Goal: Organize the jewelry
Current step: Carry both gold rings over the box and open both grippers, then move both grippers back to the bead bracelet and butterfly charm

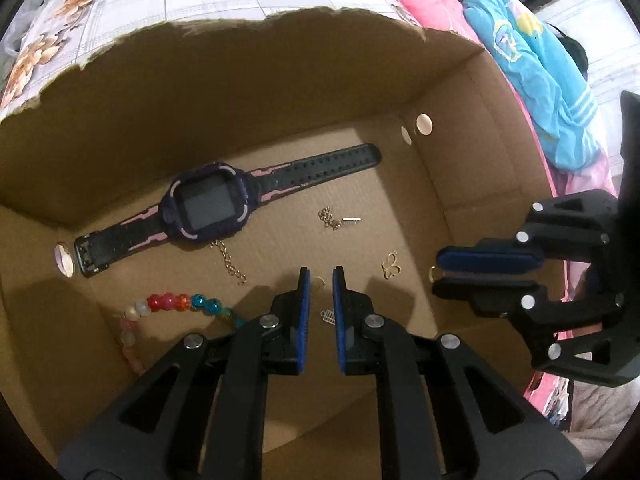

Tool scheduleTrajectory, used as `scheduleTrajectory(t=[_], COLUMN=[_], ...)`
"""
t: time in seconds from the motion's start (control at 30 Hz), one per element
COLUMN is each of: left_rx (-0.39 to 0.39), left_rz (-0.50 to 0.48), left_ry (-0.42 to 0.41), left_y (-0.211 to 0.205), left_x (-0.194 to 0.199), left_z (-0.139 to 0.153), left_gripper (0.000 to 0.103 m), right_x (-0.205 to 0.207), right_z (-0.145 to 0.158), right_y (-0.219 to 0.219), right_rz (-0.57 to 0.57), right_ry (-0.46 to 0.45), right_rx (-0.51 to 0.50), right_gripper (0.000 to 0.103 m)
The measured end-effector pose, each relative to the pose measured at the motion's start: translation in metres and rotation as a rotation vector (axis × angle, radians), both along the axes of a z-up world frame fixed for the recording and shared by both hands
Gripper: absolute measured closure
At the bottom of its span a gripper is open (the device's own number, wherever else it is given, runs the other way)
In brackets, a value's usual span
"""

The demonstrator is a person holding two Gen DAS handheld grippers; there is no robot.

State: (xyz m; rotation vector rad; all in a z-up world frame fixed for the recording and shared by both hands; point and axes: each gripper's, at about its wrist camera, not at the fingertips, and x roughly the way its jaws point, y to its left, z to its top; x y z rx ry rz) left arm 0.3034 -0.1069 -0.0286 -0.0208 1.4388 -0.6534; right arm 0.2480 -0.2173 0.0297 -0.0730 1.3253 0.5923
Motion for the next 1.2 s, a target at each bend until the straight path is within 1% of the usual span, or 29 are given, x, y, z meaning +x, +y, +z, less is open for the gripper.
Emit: scheduleTrajectory(t=[0.07,0.1,0.23,0.33,0.37,0.5,0.63,0.73,0.8,0.83,1.0,1.07,1.13,1.2], left_rx=[0.006,0.008,0.007,0.005,0.005,0.007,0.008,0.004,-0.006,-0.01,-0.04,-0.06,-0.082,-0.099], left_rz=[-0.002,-0.002,0.007,0.007,0.009,0.013,0.009,0.007,0.005,0.001,-0.003,-0.006,-0.003,0.003], left_ry=[-0.022,-0.029,-0.011,-0.016,-0.024,-0.045,-0.081,-0.11,-0.129,-0.144,-0.206,-0.239,-0.294,-0.351], left_y=[0.0,0.002,0.004,0.005,0.005,0.01,0.011,0.01,0.01,0.01,0.014,0.019,0.026,0.036], left_x=[-0.001,-0.001,0.0,0.002,0.001,-0.001,-0.005,-0.009,-0.014,-0.017,-0.037,-0.048,-0.065,-0.083], left_z=[0.002,0.003,0.002,0.003,0.005,0.011,0.021,0.03,0.038,0.043,0.068,0.079,0.094,0.106], left_gripper=[0.077,0.076,0.074,0.07,0.068,0.067,0.067,0.065,0.064,0.063,0.059,0.057,0.052,0.047], right_x=[-0.001,-0.002,-0.004,-0.004,-0.005,-0.004,-0.007,-0.012,-0.016,-0.018,-0.04,-0.055,-0.073,-0.094], right_z=[-0.001,-0.002,0.0,0.0,0.0,0.004,0.017,0.028,0.036,0.038,0.059,0.071,0.081,0.088], right_y=[-0.001,-0.002,-0.008,-0.01,-0.011,-0.015,-0.02,-0.024,-0.027,-0.027,-0.03,-0.033,-0.038,-0.043], right_rz=[-0.002,-0.003,-0.019,-0.033,-0.041,-0.058,-0.07,-0.079,-0.088,-0.09,-0.104,-0.115,-0.131,-0.145], right_ry=[0.005,0.005,0.006,0.01,0.012,-0.008,-0.041,-0.065,-0.079,-0.086,-0.146,-0.188,-0.24,-0.298], right_rx=[0.001,-0.001,-0.002,0.016,0.024,0.026,0.033,0.04,0.046,0.047,0.06,0.076,0.096,0.125], right_gripper=[0.092,0.092,0.091,0.091,0.091,0.091,0.091,0.09,0.082,0.081,0.08,0.078,0.072,0.062])
